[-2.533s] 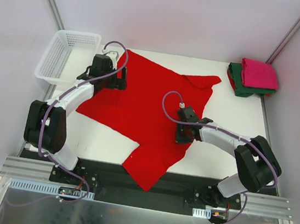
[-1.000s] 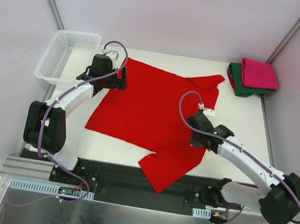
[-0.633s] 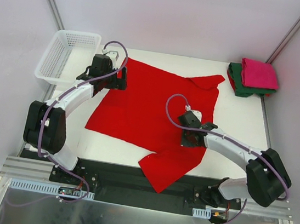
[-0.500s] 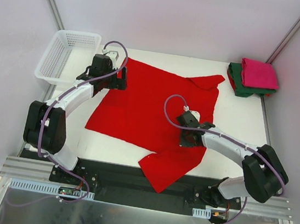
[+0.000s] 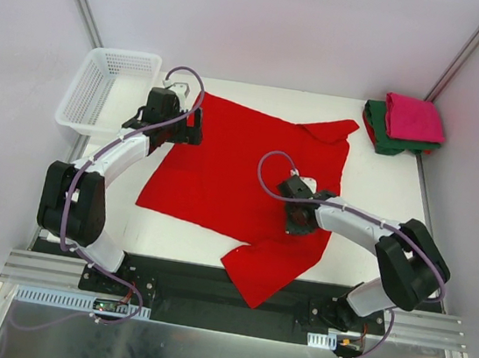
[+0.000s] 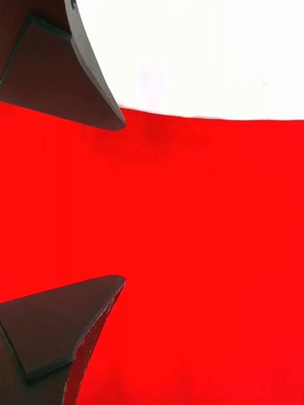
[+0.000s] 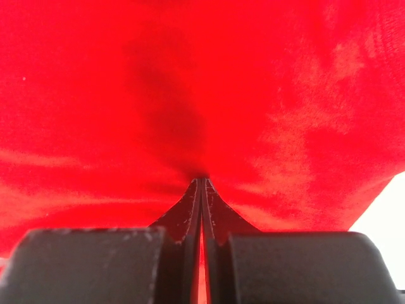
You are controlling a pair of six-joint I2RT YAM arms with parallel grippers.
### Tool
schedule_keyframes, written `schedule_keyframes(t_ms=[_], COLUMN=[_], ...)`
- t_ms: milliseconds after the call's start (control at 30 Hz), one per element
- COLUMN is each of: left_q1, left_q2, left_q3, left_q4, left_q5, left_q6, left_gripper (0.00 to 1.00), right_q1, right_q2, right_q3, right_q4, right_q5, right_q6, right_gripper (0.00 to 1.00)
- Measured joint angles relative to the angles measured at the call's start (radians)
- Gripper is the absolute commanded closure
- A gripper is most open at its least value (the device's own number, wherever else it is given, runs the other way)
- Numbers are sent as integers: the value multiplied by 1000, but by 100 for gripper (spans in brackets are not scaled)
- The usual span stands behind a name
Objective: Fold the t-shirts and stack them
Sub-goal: Flatten out the tshirt
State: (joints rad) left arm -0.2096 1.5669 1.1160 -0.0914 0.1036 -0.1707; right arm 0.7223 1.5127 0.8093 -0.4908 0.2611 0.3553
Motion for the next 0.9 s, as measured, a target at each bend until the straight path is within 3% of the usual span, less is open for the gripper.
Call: schedule_keyframes(t_ms=[900], left_q1=[0], left_q2=[0], left_q3=[-16], left_q4=[0], left_q5=[-8], left_q6=[3], left_gripper=[1], right_q1=[-246], right_q2=[23], right_q3=[33], right_q4=[-88], right_q5=[-18], right_q6=[-29], right_gripper=[99])
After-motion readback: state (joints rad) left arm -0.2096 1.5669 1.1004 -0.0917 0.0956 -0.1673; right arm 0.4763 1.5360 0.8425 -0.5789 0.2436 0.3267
